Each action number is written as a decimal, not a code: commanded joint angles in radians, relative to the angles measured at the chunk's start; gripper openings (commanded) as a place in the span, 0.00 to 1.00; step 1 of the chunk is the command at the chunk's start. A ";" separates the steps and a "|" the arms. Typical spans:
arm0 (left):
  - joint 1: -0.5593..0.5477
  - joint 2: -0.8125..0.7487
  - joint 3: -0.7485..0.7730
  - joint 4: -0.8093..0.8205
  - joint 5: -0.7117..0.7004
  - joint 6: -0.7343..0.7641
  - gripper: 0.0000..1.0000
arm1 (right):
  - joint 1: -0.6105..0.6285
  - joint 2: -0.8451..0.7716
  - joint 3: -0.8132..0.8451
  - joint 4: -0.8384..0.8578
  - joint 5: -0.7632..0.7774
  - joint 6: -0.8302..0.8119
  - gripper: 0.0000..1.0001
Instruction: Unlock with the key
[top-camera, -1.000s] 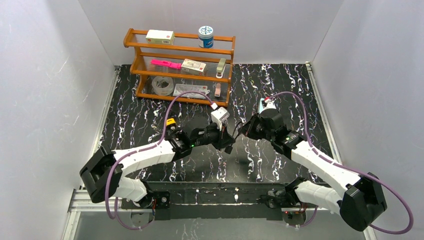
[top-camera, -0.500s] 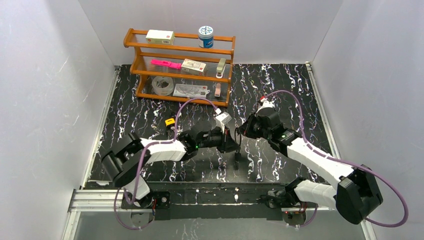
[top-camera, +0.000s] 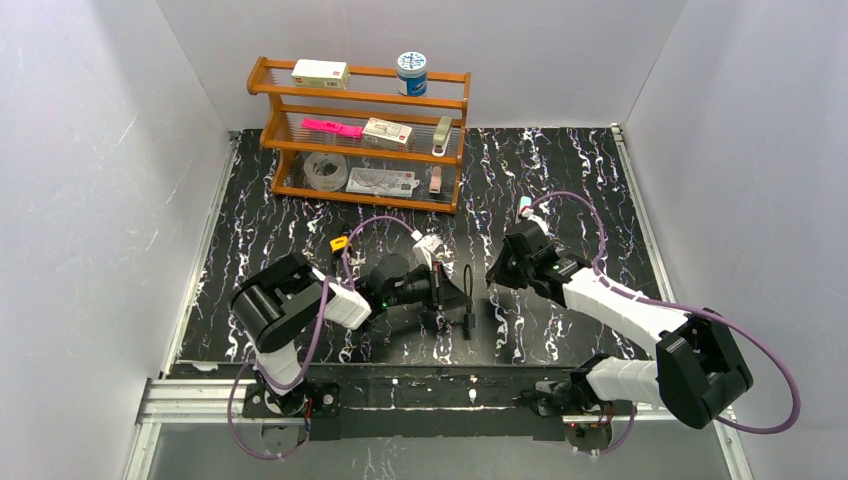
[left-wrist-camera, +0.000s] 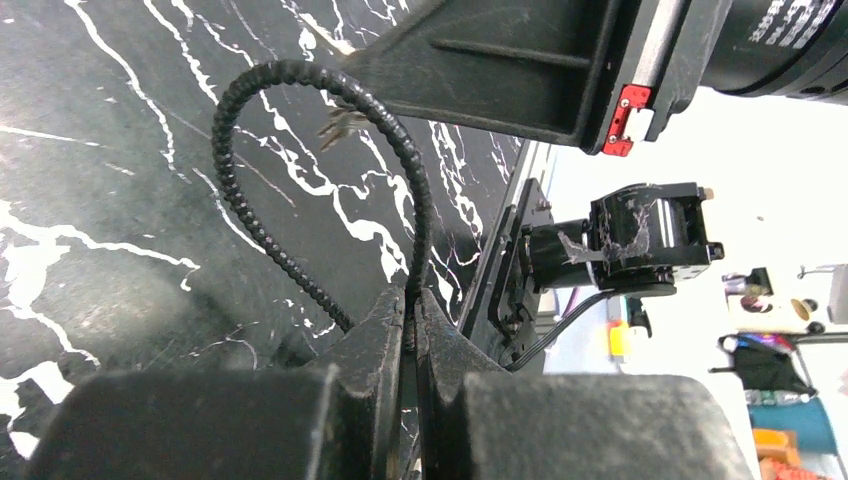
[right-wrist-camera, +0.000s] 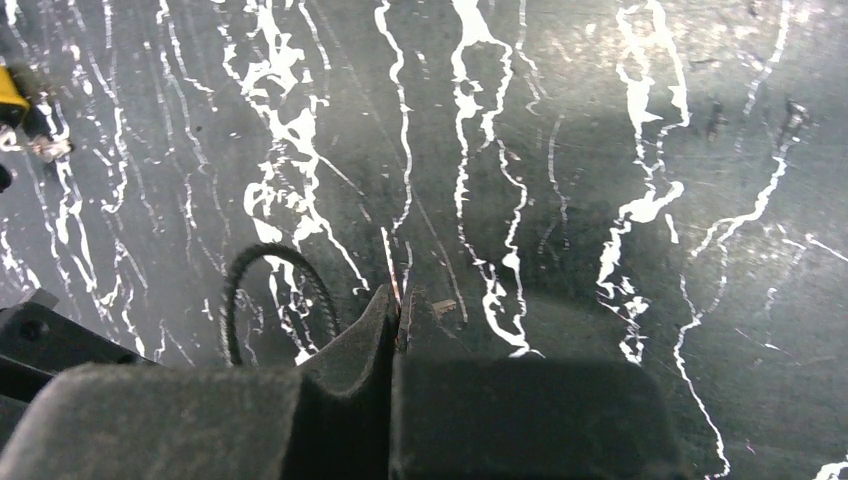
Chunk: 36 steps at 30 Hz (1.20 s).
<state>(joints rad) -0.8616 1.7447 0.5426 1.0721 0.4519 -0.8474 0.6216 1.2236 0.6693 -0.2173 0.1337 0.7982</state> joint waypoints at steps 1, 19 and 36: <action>0.041 0.042 -0.047 0.180 0.017 -0.110 0.00 | -0.014 -0.021 0.033 -0.067 0.053 0.031 0.01; 0.149 0.136 -0.208 0.335 0.056 -0.206 0.00 | -0.017 -0.078 0.059 -0.109 0.035 0.047 0.01; 0.182 -0.253 -0.134 -0.604 -0.296 -0.079 0.57 | -0.018 -0.098 0.062 -0.129 0.027 0.052 0.01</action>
<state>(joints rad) -0.6765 1.6272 0.2951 1.0206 0.3595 -1.0451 0.6086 1.1484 0.6960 -0.3424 0.1539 0.8368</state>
